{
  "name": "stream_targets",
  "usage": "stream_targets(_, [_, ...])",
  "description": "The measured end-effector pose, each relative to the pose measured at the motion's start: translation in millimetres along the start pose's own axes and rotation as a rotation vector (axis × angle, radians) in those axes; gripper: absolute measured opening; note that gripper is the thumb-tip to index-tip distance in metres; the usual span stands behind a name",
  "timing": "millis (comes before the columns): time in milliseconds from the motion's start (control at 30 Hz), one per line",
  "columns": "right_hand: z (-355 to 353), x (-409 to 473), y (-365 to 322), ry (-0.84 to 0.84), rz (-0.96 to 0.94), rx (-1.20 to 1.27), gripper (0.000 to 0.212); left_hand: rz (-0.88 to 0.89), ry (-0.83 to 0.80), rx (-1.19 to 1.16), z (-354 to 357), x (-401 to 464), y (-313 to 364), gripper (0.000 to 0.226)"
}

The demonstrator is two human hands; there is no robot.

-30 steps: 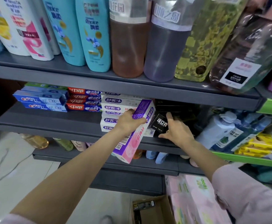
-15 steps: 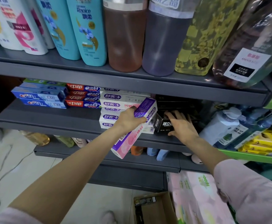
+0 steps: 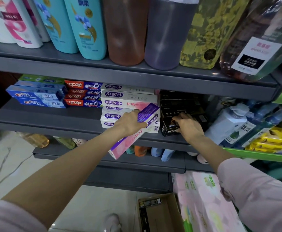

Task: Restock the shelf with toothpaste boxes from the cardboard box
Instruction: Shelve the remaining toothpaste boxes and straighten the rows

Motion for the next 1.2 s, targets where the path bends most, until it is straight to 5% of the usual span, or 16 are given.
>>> stream_targets(133, [5,-9,-3,0.093,0.086,0.032,0.054,0.004,0.014,-0.072,-2,-1,-4,0.033])
stream_targets(333, [22,-19,-13,0.057,0.176,0.417,0.056,0.022,-0.014,-0.228,-1,-2,-12,0.030])
stream_targets(500, [21,-20,-13,0.045,0.137,0.250,0.060,-0.009,-0.070,-0.580,-9,-6,-18,0.023])
stream_targets(700, [3,-11,-18,-0.025,0.150,0.228,0.054,-0.067,-0.095,-0.571,-9,-4,-13,0.029])
stream_targets(800, [-7,-9,-25,-0.082,0.182,0.405,0.046,-0.172,-0.102,-0.690,-3,-11,-4,0.029])
stream_targets(933, [-28,-18,-48,0.072,0.164,0.930,0.038,-0.220,-0.117,-1.009,6,-12,-4,0.037])
stream_targets(1033, [-47,-26,-65,-0.058,0.057,1.262,0.036,-0.202,-0.091,-1.286,6,-8,-5,0.039])
stream_targets(1200, [-54,-28,-77,-0.161,-0.120,1.184,0.050,-0.128,-0.060,-1.478,4,-8,-10,0.041])
Point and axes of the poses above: each hand's wrist, its own x-axis towards the middle knuckle, its own z-axis out of the palm, y = z × x, the point moved 1 cm from there along x, towards the middle knuckle, and after that the axes turned 3 degrees about -x, right-handed, at the moved point
